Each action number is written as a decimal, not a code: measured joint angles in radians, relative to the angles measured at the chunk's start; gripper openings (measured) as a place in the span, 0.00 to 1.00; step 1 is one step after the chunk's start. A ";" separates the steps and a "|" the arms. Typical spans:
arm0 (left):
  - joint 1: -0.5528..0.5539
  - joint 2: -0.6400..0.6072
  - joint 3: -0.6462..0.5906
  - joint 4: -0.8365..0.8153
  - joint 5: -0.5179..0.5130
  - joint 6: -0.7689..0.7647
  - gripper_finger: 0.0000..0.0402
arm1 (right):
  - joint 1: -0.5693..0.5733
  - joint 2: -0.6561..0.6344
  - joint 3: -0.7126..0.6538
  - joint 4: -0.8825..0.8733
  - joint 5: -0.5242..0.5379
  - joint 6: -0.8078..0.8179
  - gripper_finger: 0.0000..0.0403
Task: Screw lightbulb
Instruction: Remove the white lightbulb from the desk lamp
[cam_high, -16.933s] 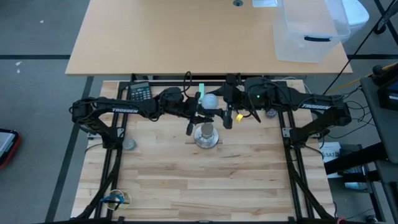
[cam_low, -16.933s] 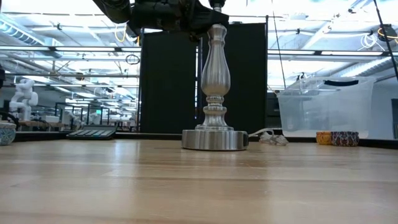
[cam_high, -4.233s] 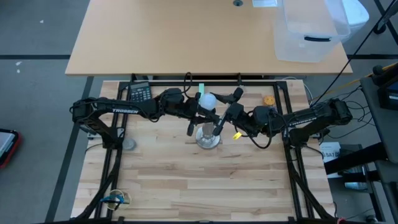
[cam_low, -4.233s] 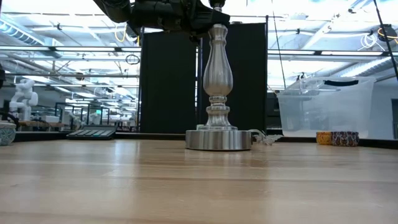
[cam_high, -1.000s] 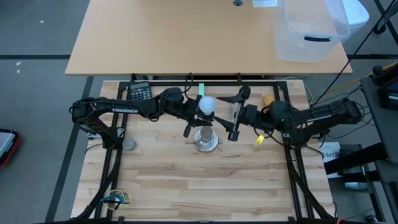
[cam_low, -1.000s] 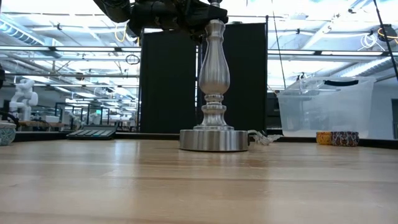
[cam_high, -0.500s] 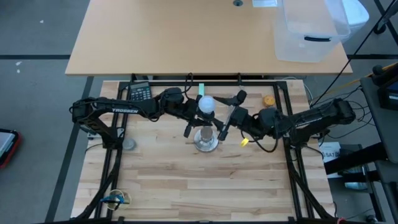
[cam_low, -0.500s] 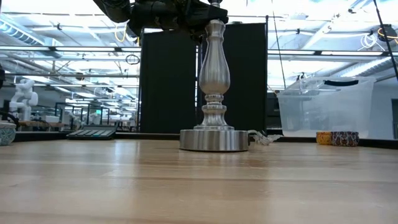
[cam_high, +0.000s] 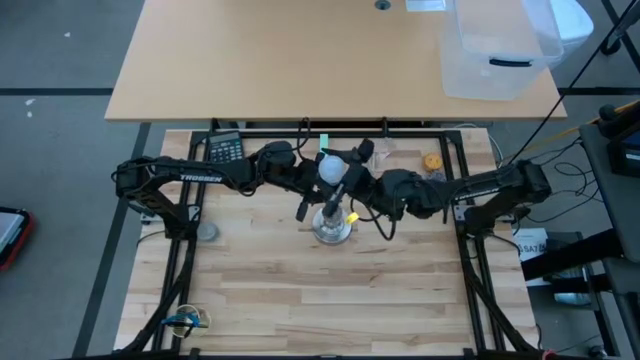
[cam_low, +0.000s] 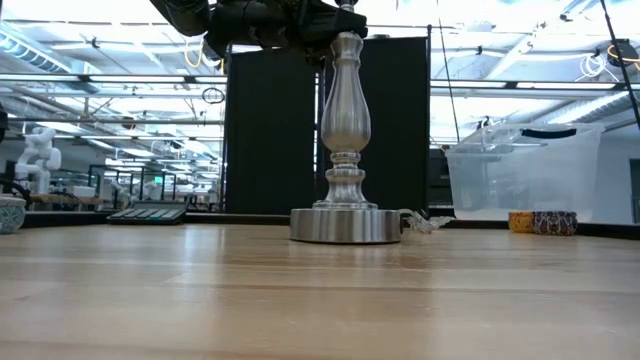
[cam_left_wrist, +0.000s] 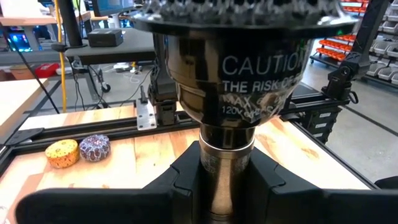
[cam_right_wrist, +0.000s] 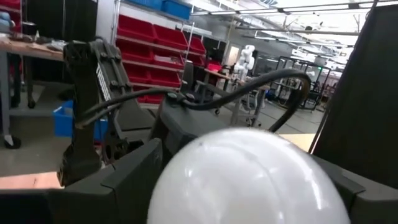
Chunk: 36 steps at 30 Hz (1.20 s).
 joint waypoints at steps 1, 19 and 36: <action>0.000 0.000 0.000 0.000 0.000 0.000 0.18 | 0.001 0.000 0.001 0.000 0.000 0.002 0.74; -0.001 0.000 0.002 0.001 0.005 0.008 0.18 | 0.002 -0.047 0.004 -0.111 -0.026 0.087 0.59; 0.002 0.001 0.004 0.008 0.101 0.031 0.18 | -0.162 -0.119 0.004 -0.282 -0.547 0.021 0.59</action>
